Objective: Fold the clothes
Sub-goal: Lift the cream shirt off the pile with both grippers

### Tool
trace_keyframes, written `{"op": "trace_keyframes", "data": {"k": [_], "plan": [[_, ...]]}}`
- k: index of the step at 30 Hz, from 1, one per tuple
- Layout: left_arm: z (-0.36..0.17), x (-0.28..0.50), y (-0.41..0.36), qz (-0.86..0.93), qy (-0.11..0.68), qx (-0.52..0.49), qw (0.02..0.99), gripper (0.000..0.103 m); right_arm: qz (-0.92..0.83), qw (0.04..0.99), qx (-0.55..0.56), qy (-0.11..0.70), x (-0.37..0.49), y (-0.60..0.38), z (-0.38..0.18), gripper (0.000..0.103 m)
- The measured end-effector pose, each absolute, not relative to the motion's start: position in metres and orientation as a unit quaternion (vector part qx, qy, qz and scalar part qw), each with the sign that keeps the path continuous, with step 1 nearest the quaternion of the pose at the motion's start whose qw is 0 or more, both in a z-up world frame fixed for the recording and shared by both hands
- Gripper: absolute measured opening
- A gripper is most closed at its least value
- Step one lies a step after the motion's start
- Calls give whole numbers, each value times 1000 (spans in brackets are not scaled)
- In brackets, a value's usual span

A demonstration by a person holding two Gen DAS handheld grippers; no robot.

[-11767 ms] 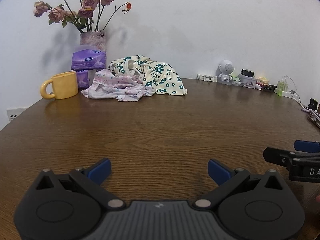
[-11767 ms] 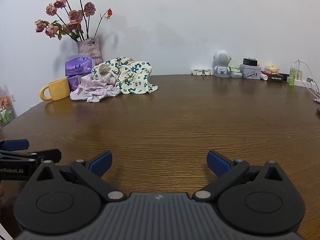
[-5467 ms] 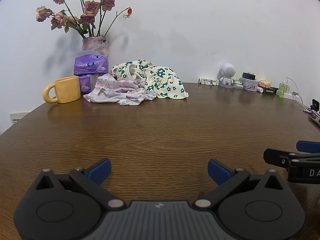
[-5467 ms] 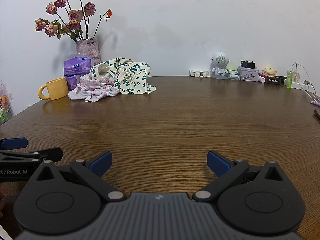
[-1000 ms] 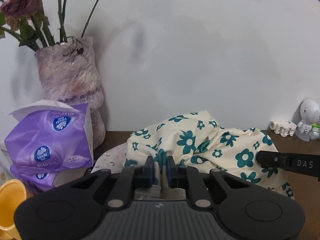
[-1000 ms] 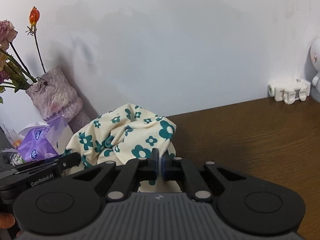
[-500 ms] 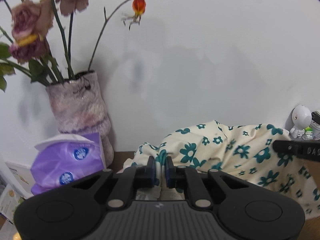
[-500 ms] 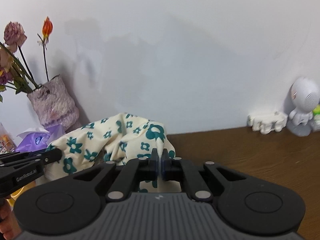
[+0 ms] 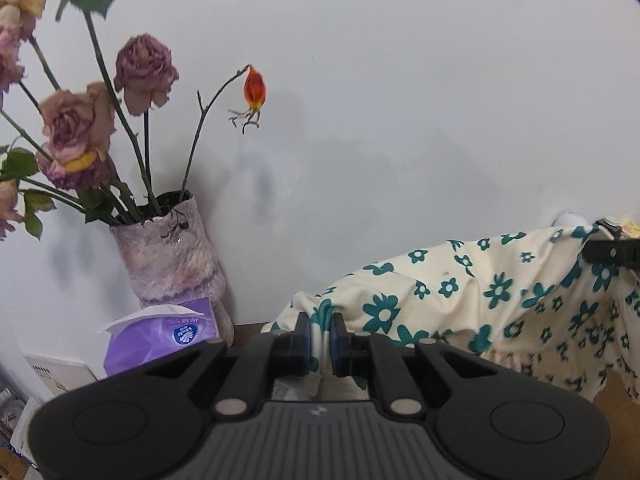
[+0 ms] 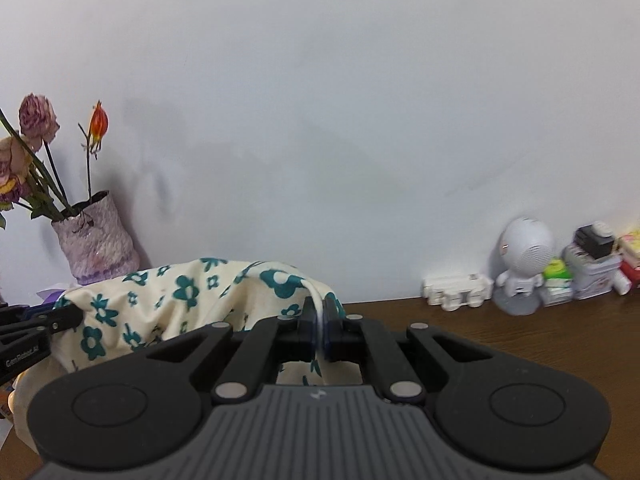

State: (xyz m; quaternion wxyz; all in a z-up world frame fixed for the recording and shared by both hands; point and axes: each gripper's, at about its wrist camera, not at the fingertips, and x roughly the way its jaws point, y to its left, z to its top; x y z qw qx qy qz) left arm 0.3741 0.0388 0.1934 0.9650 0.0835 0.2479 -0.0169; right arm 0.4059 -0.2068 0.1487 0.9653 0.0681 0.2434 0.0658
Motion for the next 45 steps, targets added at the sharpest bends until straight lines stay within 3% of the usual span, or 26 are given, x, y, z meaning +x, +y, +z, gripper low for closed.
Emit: {"op": "trace_keyframes", "data": {"k": [26, 34, 45], "plan": [[250, 232, -3, -68, 194, 133, 970, 8, 29, 982, 6, 185, 249, -275, 219, 2], [254, 247, -12, -55, 188, 166, 966, 8, 29, 980, -49, 189, 241, -277, 231, 2], [241, 319, -32, -39, 190, 191, 962, 8, 11, 970, -121, 210, 315, -270, 224, 2]]}}
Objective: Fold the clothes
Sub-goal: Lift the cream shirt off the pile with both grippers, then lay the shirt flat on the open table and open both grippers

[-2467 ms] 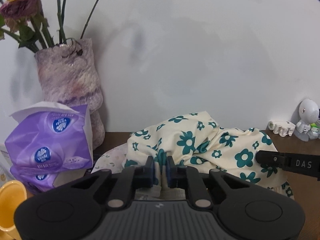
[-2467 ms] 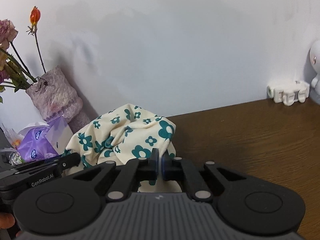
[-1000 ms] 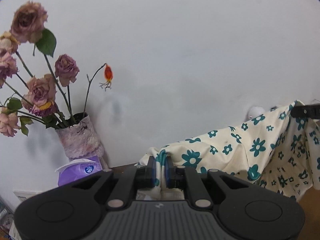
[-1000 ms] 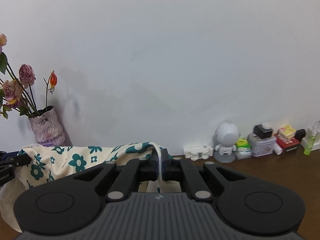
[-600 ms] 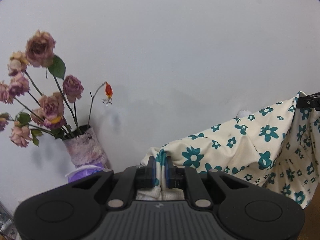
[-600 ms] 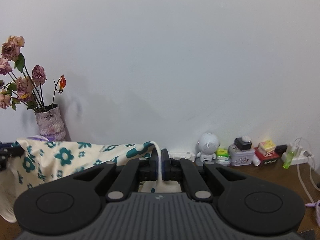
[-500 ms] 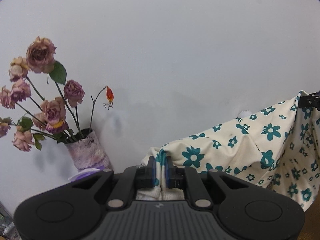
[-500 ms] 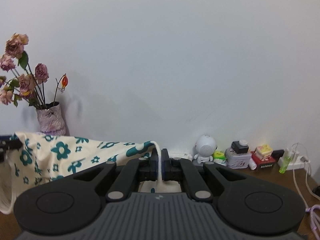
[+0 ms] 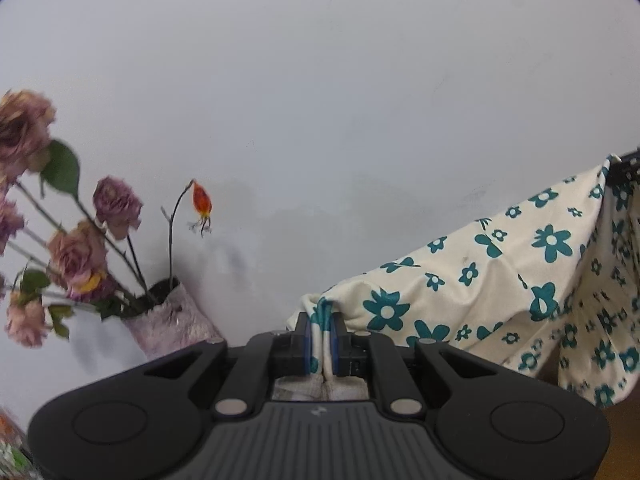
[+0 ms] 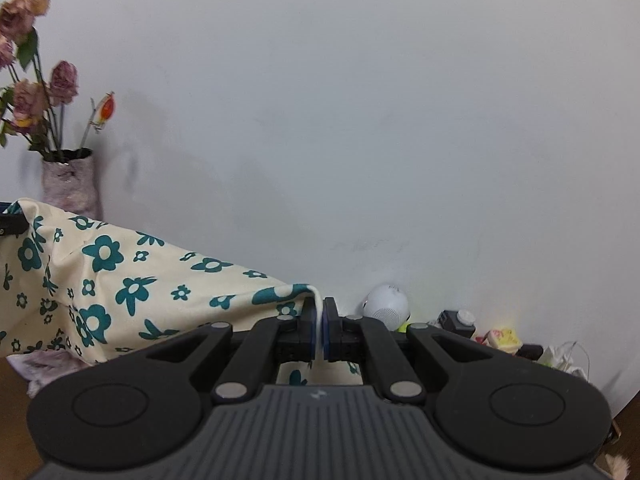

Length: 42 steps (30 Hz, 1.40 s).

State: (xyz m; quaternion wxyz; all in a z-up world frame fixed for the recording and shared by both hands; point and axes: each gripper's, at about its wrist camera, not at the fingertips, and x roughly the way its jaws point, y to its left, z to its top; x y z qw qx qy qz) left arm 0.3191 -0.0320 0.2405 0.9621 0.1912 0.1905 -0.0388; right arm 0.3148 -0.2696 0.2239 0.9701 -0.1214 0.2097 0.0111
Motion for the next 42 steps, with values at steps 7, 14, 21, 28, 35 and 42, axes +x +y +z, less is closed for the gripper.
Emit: {"op": "trace_keyframes", "data": {"k": [7, 14, 21, 28, 35, 42], "plan": [[221, 296, -27, -68, 165, 244, 953, 8, 33, 964, -174, 200, 318, -264, 209, 2], [145, 214, -20, -108, 177, 339, 918, 8, 95, 943, -244, 204, 258, -255, 159, 2], [104, 154, -9, -153, 226, 289, 917, 8, 141, 933, -233, 237, 189, -254, 110, 2], [84, 151, 6, -154, 265, 245, 920, 8, 166, 929, -217, 250, 152, -255, 92, 2], [62, 150, 10, -159, 289, 213, 920, 8, 168, 926, -188, 279, 165, -253, 64, 2], [48, 153, 21, -168, 318, 156, 920, 8, 178, 923, -166, 298, 160, -254, 41, 2]]}}
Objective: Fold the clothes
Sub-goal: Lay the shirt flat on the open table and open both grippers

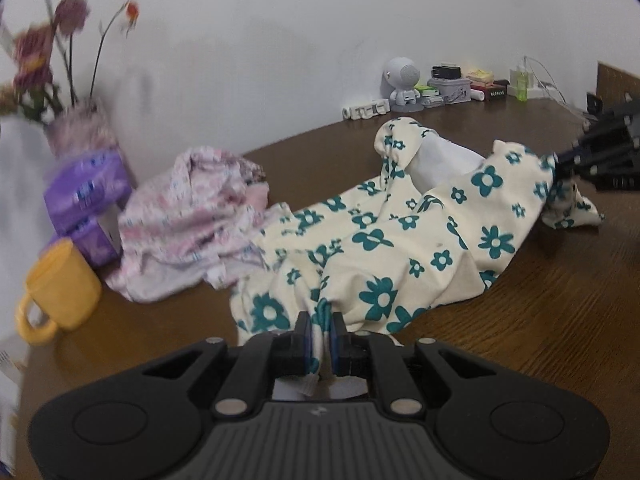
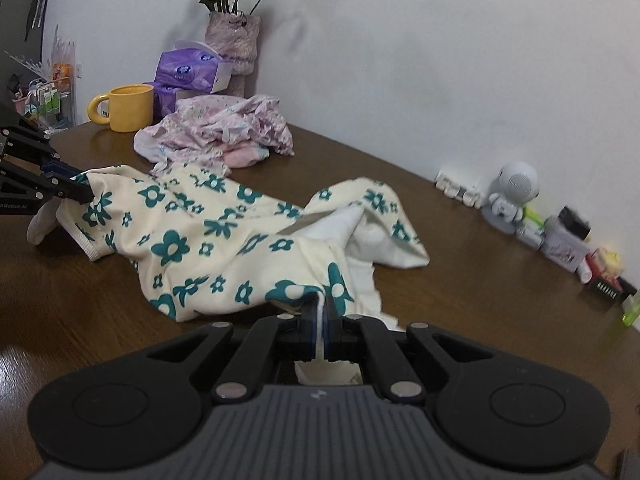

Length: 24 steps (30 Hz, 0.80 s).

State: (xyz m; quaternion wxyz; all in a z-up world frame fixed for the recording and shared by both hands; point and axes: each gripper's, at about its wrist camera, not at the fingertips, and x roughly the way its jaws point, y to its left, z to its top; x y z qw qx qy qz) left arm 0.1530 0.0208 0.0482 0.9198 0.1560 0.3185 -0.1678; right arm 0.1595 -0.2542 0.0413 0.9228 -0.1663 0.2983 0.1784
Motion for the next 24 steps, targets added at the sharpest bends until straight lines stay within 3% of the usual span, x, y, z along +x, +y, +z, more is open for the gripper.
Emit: {"op": "trace_keyframes", "data": {"k": [4, 6, 8, 10, 13, 16, 24], "plan": [[49, 152, 28, -171, 317, 116, 926, 11, 176, 923, -149, 308, 162, -256, 30, 3], [53, 148, 34, -176, 312, 86, 930, 22, 176, 926, -130, 306, 161, -260, 31, 5], [58, 141, 42, -186, 305, 52, 932, 45, 176, 929, -111, 304, 159, -264, 33, 14], [61, 130, 48, -193, 296, 25, 935, 58, 179, 931, -92, 303, 154, -270, 37, 46], [65, 109, 56, -182, 279, -1, 943, 70, 185, 935, -68, 296, 138, -279, 42, 58], [63, 87, 61, -150, 261, -19, 953, 76, 186, 939, -46, 287, 118, -285, 45, 69], [53, 54, 76, -60, 265, -77, 959, 79, 165, 949, 4, 269, 87, -295, 29, 75]]}}
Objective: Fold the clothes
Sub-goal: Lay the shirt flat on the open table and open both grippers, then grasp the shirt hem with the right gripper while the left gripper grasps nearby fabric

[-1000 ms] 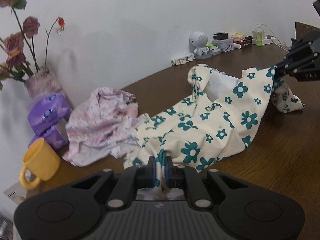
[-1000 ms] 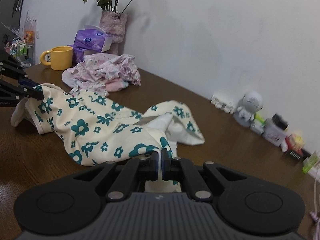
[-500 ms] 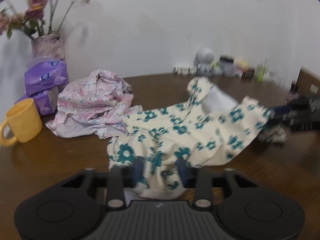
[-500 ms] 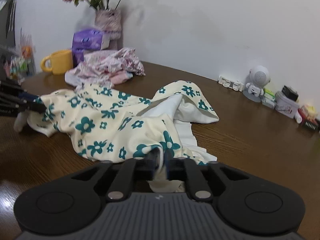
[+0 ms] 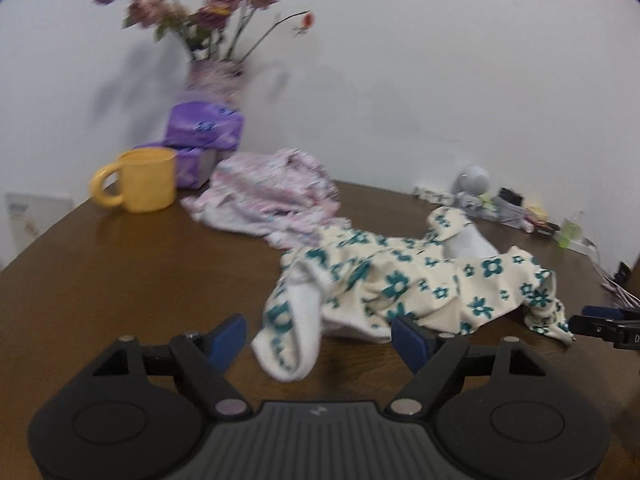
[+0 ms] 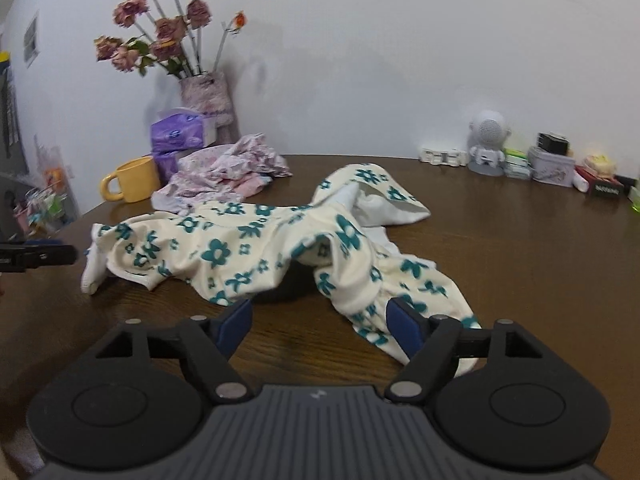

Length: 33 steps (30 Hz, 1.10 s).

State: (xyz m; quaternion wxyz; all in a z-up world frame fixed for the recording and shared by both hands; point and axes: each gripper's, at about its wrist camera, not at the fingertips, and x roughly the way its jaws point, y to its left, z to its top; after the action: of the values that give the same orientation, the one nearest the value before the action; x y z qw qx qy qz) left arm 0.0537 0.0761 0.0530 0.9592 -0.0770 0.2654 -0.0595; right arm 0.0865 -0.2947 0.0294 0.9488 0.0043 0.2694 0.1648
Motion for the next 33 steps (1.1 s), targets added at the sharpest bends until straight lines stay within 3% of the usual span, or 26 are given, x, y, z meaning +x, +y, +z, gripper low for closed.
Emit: {"op": "trace_keyframes", "data": {"k": [12, 21, 26, 32, 33], "plan": [[40, 73, 74, -47, 301, -74, 950, 74, 109, 947, 70, 293, 107, -321, 4, 75], [26, 109, 80, -123, 343, -71, 928, 51, 17, 951, -9, 309, 121, -289, -1, 75], [25, 115, 88, -124, 345, -84, 927, 33, -8, 945, -40, 323, 127, -282, -5, 74], [25, 115, 93, -110, 341, -102, 928, 14, -3, 942, -35, 334, 137, -286, -10, 61], [24, 115, 93, -106, 341, -104, 928, 13, 2, 942, -31, 334, 139, -288, -10, 55]]}}
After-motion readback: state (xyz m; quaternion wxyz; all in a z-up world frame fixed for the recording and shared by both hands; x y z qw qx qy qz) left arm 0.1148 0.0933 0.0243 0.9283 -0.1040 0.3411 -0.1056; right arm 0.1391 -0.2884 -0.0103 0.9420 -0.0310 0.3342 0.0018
